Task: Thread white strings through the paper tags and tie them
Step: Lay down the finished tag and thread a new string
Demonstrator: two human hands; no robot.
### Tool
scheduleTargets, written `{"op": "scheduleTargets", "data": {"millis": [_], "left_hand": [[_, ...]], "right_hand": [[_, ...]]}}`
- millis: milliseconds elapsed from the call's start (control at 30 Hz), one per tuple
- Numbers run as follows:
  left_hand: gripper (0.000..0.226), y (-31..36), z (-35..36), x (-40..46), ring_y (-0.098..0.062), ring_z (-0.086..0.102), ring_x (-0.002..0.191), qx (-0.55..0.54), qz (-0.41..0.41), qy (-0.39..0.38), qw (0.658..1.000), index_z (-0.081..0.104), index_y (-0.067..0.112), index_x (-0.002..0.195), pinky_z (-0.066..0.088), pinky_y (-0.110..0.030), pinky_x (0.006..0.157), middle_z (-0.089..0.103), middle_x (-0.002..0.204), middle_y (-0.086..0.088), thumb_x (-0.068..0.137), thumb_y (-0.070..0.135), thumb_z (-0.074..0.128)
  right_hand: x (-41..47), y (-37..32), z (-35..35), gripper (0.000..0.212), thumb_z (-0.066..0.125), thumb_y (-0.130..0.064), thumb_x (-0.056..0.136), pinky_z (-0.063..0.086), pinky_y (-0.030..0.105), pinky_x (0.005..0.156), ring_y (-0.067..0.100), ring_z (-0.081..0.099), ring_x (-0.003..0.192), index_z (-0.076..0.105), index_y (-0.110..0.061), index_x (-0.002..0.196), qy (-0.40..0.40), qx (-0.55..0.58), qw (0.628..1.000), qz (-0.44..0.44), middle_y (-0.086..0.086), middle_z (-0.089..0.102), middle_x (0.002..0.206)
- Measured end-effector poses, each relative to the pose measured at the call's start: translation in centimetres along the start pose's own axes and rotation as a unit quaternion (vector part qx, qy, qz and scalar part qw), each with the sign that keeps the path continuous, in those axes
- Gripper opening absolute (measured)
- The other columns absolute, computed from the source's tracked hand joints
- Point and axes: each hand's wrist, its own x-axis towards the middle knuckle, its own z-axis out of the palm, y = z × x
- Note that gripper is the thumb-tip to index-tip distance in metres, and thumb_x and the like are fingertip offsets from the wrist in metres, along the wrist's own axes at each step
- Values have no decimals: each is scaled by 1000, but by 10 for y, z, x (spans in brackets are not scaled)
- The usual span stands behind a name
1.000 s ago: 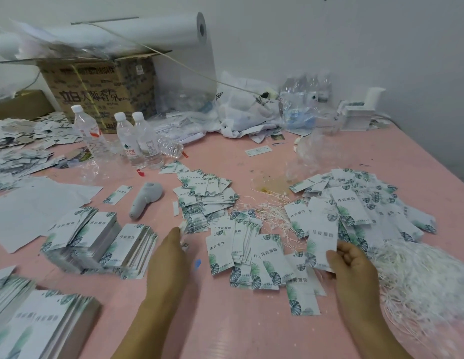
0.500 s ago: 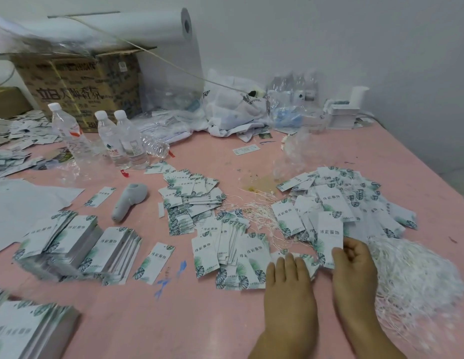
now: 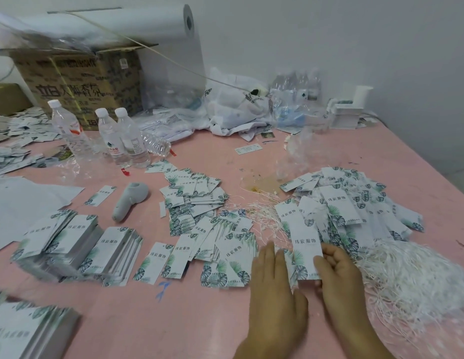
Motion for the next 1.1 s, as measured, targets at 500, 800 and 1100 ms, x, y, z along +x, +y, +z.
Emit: {"op": "scheduleTargets", "data": {"millis": [500,800,1100], "left_hand": [[32,-24,-41,6,-36,69,108,-718,-261,50,643,67,0,118,60,-42,82,70,118,-21,91,0,50],[46,-44,-54,12,-30,71,78,-748,-297,109,583,66,3,121,61,-37,66,71,100,-25,81,25,60],[51,-39,-52,12,-27,63,65,-758,-315,72,567,63,-4,114,58,-34,57,63,79,-23,82,36,59]], "right_hand": [[-18,-7,7,14,65,-23,91,51,20,57,2,61,63,69,-36,87,-84,-162,982,-46,-12,69,75],[-17,3,15,62,58,-61,74,36,29,99,10,44,120,60,-26,126,-238,-452,837,-196,-13,50,126],[-23,-5,8,11,68,-28,86,49,23,80,12,66,95,74,-25,95,-178,-415,837,-309,-12,71,101]]}}
